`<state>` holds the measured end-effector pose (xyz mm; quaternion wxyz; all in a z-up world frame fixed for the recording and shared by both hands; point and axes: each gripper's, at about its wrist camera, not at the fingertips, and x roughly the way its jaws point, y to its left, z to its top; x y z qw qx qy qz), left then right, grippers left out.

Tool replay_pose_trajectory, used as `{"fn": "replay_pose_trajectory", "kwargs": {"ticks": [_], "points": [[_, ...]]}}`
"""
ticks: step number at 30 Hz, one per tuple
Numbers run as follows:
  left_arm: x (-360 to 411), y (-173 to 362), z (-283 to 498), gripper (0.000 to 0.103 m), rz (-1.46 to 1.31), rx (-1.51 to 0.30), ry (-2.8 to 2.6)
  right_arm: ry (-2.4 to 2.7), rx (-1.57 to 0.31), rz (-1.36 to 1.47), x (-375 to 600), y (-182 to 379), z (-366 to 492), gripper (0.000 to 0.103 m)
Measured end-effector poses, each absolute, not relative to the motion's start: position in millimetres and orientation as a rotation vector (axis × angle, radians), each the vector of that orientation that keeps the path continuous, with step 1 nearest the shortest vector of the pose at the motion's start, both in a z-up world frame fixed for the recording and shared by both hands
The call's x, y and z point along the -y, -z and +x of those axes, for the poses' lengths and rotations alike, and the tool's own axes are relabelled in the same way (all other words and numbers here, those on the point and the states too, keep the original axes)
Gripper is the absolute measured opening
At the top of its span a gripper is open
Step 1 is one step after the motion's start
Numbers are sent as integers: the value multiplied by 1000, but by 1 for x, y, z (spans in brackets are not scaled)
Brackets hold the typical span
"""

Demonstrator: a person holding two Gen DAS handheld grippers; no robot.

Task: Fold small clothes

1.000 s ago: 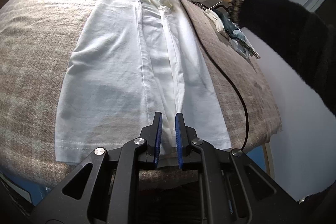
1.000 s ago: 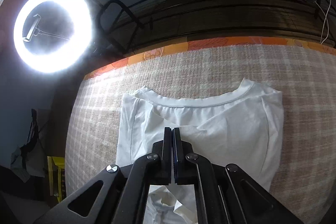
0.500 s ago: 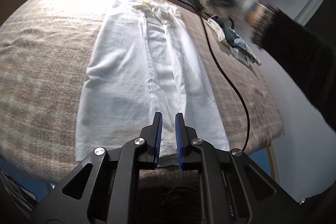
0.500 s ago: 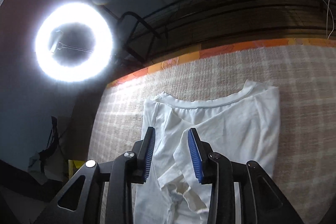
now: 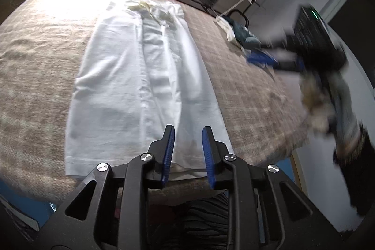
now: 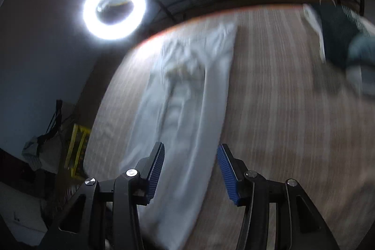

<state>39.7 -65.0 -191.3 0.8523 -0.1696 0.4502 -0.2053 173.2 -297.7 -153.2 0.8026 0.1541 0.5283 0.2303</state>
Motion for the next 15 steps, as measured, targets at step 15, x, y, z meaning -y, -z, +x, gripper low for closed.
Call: {"fn": "replay_pose_trajectory", "kwargs": {"ticks": [15], "points": [[81,232,75,2,-416,-1075,417,-580,-1245,403,261,253,61,37]]}}
